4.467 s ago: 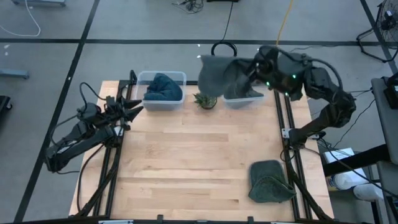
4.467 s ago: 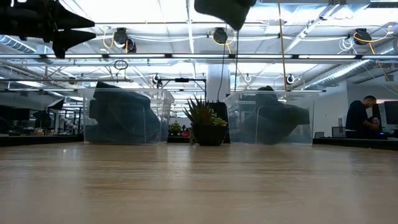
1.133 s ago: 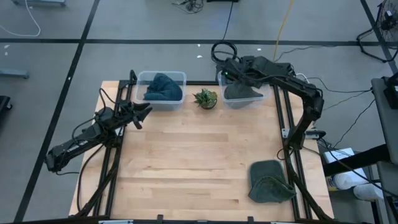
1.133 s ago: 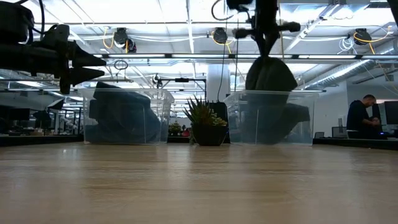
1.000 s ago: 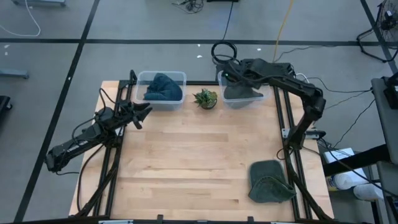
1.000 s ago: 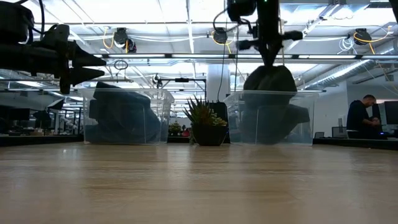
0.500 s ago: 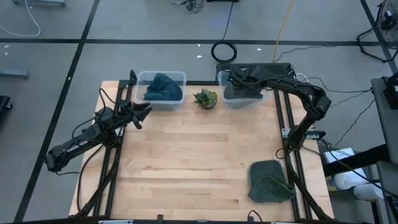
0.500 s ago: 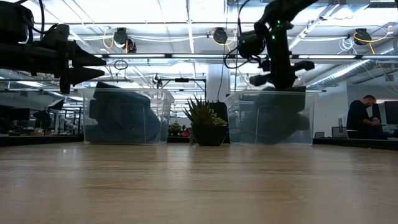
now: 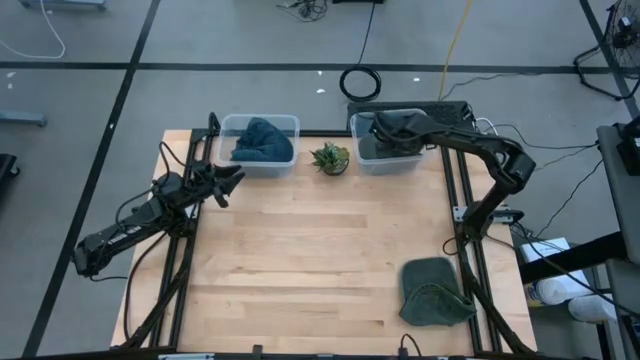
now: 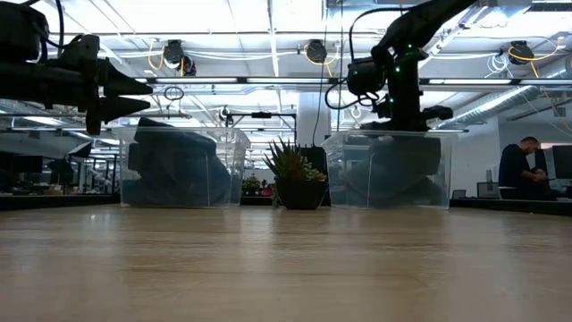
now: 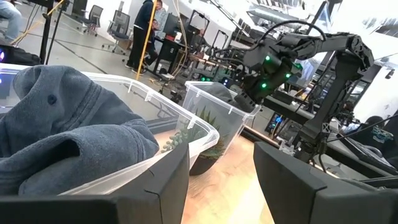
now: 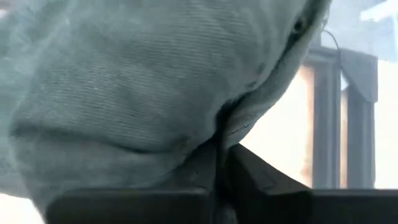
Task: Pick & Place hat
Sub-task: Put the top green cap into the right transparent bin, then put the green cap into the right transparent bin
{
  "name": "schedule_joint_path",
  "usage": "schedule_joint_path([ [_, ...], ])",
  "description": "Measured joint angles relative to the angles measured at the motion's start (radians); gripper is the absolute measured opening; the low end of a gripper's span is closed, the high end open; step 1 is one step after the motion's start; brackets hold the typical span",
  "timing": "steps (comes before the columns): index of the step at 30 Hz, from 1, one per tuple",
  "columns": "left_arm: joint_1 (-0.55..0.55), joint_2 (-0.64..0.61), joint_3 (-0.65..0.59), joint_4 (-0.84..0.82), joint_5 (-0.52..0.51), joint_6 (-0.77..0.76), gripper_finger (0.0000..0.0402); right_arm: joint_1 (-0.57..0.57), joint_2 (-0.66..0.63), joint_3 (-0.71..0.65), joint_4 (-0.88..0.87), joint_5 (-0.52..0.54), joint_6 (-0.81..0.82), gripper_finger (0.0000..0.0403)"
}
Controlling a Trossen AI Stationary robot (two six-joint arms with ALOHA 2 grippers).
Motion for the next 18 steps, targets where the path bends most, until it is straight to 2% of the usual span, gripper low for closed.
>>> schedule_joint_path([
  [11, 0.0, 0.0, 0.0, 0.0, 0.0, 0.0, 0.0186, -0.001, -0.145, 0.0, 0.005, 0.006, -0.051, 0.0209],
  [14, 0.0, 0.0, 0.0, 0.0, 0.0, 0.0, 0.0186, -0.001, -0.183, 0.0, 0.043, 0.014, -0.142, 0.025],
  [18, 0.0, 0.0, 0.0, 0.0, 0.0, 0.0, 0.0186, -0.001, -0.236, 0.0, 0.115, -0.054, -0.295, 0.0282],
])
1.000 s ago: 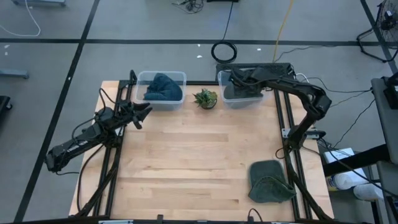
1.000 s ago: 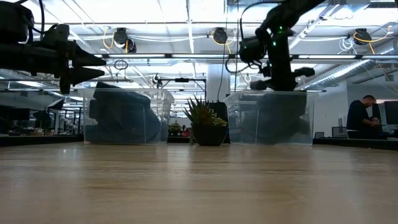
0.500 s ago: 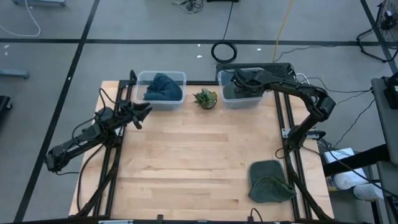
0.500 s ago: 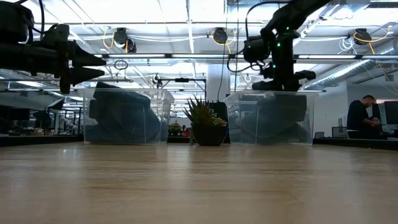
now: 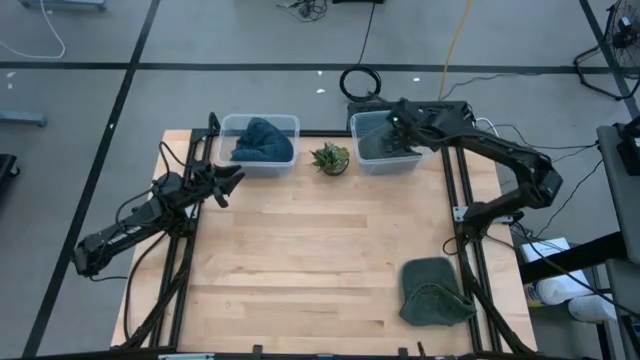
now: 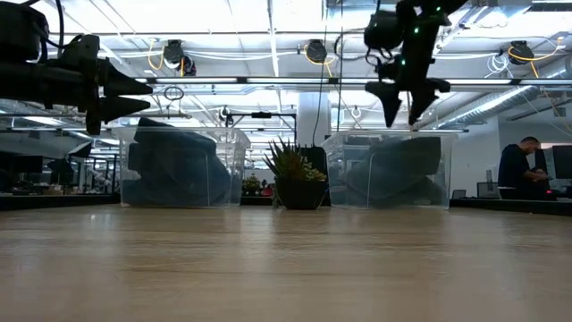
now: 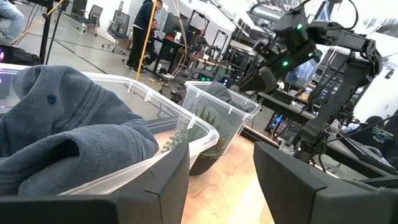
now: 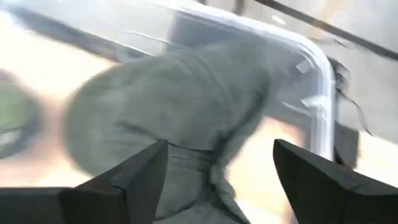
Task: Pick & Place hat
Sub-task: Put the green cap into the right transparent bin
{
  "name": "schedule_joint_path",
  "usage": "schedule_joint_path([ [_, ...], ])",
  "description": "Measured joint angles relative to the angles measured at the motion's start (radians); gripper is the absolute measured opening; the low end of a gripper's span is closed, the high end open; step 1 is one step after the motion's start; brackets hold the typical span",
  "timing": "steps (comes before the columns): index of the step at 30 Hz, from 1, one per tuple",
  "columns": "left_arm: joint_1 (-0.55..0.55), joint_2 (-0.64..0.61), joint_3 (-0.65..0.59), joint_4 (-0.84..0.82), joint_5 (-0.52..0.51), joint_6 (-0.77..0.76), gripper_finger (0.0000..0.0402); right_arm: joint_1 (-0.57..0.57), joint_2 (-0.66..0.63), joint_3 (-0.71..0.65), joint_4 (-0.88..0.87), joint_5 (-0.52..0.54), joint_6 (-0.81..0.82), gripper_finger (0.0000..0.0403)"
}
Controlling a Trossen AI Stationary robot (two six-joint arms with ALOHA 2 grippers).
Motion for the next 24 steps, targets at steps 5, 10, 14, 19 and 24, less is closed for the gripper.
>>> schedule_joint_path([
  [5, 0.0, 0.0, 0.0, 0.0, 0.0, 0.0, 0.0186, 0.021, -0.067, 0.0, 0.071, -0.12, -0.169, 0.0289],
  [10, 0.0, 0.0, 0.0, 0.0, 0.0, 0.0, 0.0187, 0.062, -0.136, 0.001, 0.078, -0.209, -0.345, 0.0284],
  [14, 0.0, 0.0, 0.0, 0.0, 0.0, 0.0, 0.0186, 0.113, -0.19, 0.001, 0.059, -0.21, -0.448, 0.0282],
  [19, 0.0, 0.0, 0.0, 0.0, 0.0, 0.0, 0.0186, 0.179, -0.243, 0.001, -0.018, -0.248, -0.54, 0.0282],
  [24, 0.0, 0.0, 0.0, 0.0, 0.0, 0.0, 0.0187, 0.256, -0.268, 0.001, -0.144, -0.275, -0.56, 0.0281],
])
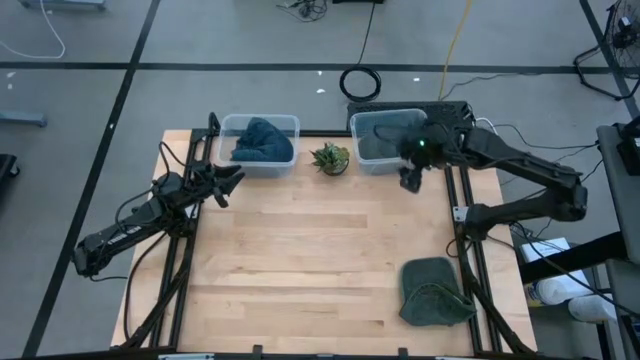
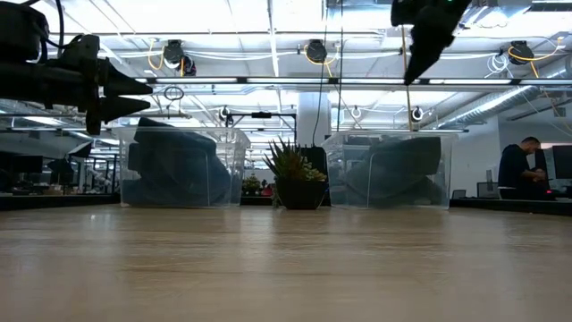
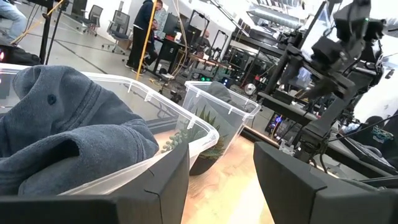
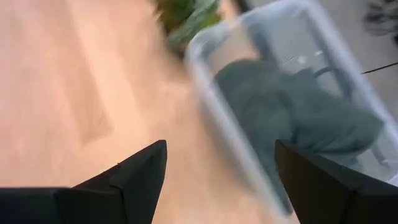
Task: Pick & Place hat
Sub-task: Put the green cap into the right transparent bin
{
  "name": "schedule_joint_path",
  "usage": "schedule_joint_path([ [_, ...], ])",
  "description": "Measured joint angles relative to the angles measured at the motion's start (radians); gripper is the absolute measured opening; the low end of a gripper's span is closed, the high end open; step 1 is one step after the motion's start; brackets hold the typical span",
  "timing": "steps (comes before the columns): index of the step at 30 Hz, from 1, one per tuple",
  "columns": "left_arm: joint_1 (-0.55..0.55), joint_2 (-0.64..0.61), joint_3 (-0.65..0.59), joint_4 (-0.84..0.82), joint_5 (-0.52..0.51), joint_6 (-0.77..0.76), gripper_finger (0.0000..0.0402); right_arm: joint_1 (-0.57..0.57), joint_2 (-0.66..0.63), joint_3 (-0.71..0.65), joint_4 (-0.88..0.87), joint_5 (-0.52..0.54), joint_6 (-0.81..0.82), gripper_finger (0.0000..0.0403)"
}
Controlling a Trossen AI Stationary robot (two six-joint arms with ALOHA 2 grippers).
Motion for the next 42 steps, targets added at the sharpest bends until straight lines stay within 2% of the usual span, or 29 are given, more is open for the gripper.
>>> schedule_joint_path([
  [8, 0.0, 0.0, 0.0, 0.0, 0.0, 0.0, 0.0186, 0.165, -0.007, 0.0, -0.197, -0.01, 0.023, 0.0281],
  [16, 0.0, 0.0, 0.0, 0.0, 0.0, 0.0, 0.0186, 0.316, -0.027, 0.0, -0.254, -0.009, 0.1, 0.0281],
  [27, 0.0, 0.0, 0.0, 0.0, 0.0, 0.0, 0.0186, 0.564, -0.038, 0.0, -0.372, -0.005, 0.308, 0.0281],
  [42, 0.0, 0.0, 0.0, 0.0, 0.0, 0.0, 0.0186, 0.96, -0.019, 0.0, -0.372, -0.029, 0.663, 0.0281],
])
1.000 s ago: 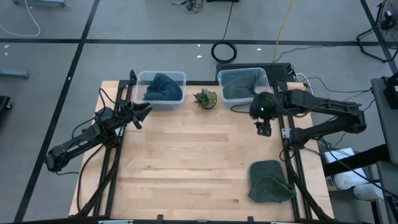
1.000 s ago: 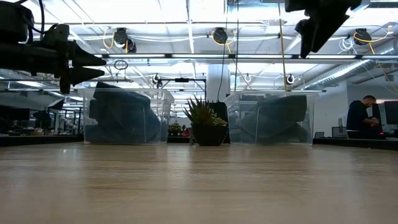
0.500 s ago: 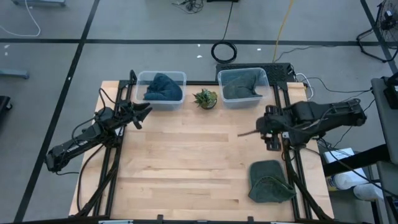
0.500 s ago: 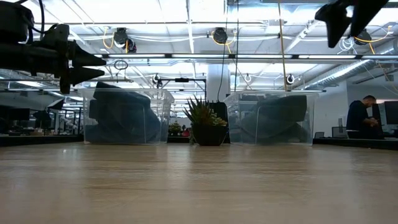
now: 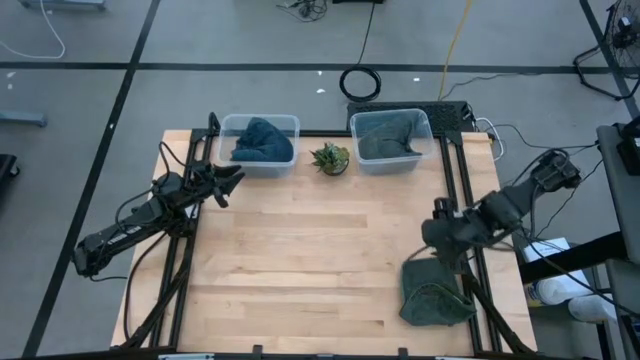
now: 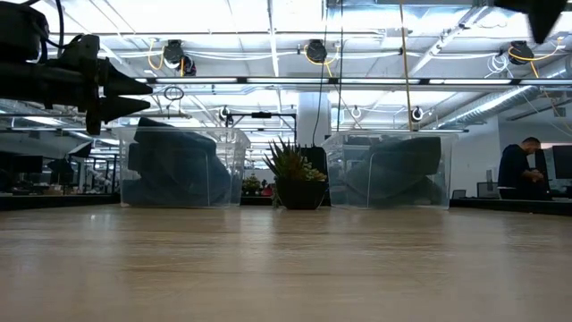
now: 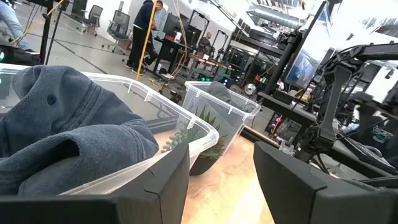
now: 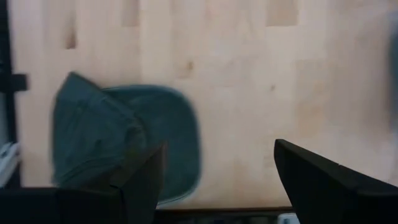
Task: Pick & Place hat
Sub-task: Put the green cap into the right transparent bin
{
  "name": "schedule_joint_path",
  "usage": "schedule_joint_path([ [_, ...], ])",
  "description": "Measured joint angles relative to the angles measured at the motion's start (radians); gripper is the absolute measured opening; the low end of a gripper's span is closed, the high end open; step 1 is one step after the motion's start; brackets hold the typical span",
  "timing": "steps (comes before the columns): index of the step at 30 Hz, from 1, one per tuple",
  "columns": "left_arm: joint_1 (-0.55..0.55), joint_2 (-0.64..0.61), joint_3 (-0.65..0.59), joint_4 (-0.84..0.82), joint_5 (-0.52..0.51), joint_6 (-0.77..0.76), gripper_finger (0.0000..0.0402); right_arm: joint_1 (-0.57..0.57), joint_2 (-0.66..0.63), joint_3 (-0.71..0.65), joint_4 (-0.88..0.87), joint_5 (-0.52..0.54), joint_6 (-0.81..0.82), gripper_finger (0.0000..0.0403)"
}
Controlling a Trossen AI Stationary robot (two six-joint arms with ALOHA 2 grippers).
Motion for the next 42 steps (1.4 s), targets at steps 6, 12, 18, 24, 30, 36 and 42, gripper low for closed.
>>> schedule_joint_path([
  [6, 0.0, 0.0, 0.0, 0.0, 0.0, 0.0, 0.0186, 0.149, 0.039, 0.0, 0.065, -0.062, 0.111, 0.0281],
  [12, 0.0, 0.0, 0.0, 0.0, 0.0, 0.0, 0.0187, 0.27, 0.093, 0.0, 0.135, -0.083, 0.201, 0.0281],
  [18, 0.0, 0.0, 0.0, 0.0, 0.0, 0.0, 0.0186, 0.37, 0.154, 0.0, 0.192, -0.115, 0.28, 0.0281],
  [24, 0.0, 0.0, 0.0, 0.0, 0.0, 0.0, 0.0186, 0.447, 0.208, 0.0, 0.265, -0.118, 0.363, 0.0281],
  [30, 0.0, 0.0, 0.0, 0.0, 0.0, 0.0, 0.0187, 0.497, 0.29, 0.001, 0.334, -0.113, 0.392, 0.0281],
  [36, 0.0, 0.0, 0.0, 0.0, 0.0, 0.0, 0.0186, 0.523, 0.38, 0.001, 0.337, -0.111, 0.392, 0.0281],
  [42, 0.0, 0.0, 0.0, 0.0, 0.0, 0.0, 0.0187, 0.551, 0.445, 0.0, 0.338, -0.111, 0.392, 0.0281],
])
